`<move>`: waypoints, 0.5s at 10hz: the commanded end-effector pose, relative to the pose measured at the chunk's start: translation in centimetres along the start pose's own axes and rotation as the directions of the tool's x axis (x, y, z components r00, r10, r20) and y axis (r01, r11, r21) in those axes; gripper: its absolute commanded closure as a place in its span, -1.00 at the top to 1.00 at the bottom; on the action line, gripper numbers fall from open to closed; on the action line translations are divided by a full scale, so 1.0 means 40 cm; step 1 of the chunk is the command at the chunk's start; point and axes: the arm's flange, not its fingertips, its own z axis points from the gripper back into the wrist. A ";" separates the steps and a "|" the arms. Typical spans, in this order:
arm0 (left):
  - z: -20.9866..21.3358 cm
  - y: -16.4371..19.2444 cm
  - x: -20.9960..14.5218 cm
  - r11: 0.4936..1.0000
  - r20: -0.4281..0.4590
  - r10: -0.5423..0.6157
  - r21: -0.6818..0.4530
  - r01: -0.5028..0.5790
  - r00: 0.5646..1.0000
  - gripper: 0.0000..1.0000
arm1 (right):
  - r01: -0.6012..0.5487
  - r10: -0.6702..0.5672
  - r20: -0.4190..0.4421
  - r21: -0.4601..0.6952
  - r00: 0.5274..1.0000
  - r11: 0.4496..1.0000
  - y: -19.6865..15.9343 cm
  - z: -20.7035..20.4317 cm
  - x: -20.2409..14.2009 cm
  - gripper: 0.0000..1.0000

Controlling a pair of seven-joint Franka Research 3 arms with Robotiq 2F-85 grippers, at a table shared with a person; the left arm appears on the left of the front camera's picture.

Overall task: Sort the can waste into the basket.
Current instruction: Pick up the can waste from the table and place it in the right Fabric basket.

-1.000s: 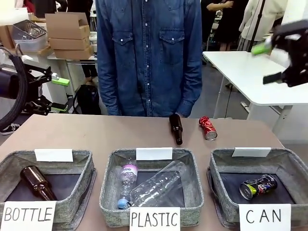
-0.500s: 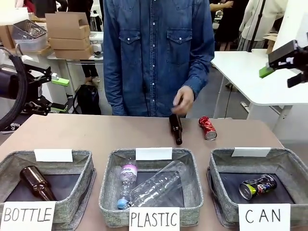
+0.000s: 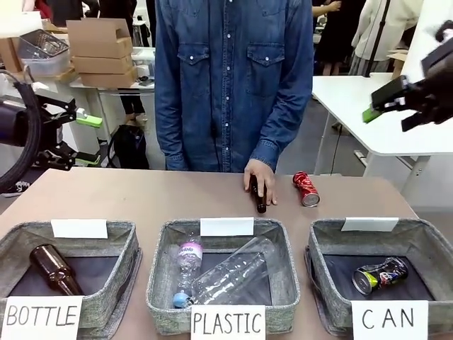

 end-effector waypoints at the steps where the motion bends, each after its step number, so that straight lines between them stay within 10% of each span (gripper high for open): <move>1: 0.000 -0.006 -0.002 1.000 0.001 -0.005 0.001 0.005 1.000 0.69 | 0.115 -0.119 0.032 0.128 0.992 0.985 -0.106 0.176 -0.058 1.00; 5: 0.000 -0.006 -0.002 1.000 0.001 -0.005 0.001 0.005 1.000 0.69 | 0.110 -0.115 0.023 0.160 0.993 0.981 -0.163 0.235 -0.153 1.00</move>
